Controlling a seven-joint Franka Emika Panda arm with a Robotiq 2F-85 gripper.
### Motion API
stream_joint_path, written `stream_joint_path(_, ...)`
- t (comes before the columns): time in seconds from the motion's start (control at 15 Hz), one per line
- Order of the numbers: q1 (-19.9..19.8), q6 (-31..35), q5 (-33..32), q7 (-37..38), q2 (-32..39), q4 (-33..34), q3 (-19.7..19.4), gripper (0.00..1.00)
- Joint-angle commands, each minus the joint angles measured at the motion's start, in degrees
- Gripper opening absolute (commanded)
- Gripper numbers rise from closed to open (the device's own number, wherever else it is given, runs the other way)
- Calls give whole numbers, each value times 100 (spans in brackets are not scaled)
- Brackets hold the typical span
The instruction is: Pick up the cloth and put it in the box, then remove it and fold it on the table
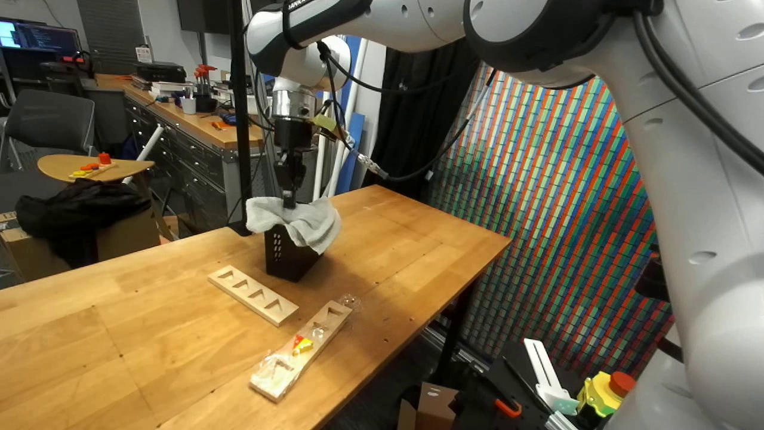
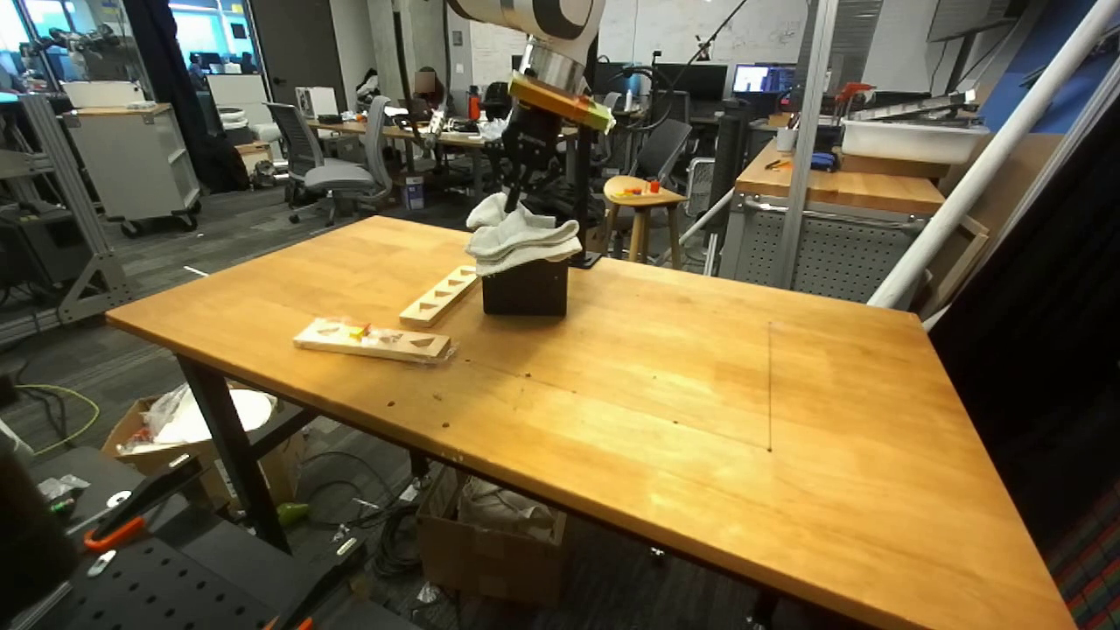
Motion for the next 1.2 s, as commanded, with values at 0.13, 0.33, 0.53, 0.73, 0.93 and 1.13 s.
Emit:
stream_joint_path(0.13, 62, -184, -155, -72, 304, 418, -84, 2)
stream_joint_path(0.33, 66, -264, -235, -66, 513, 664, -115, 4)
stream_joint_path(0.53, 71, -410, -370, -76, 757, 1031, -142, 3)
stream_joint_path(0.73, 40, -555, -352, -97, 948, 1266, -113, 3)
stream_joint_path(0.93, -32, -727, -219, -103, 1156, 1406, -63, 3)
stream_joint_path(1.13, -75, -910, -176, -140, 1338, 1539, -38, 3)
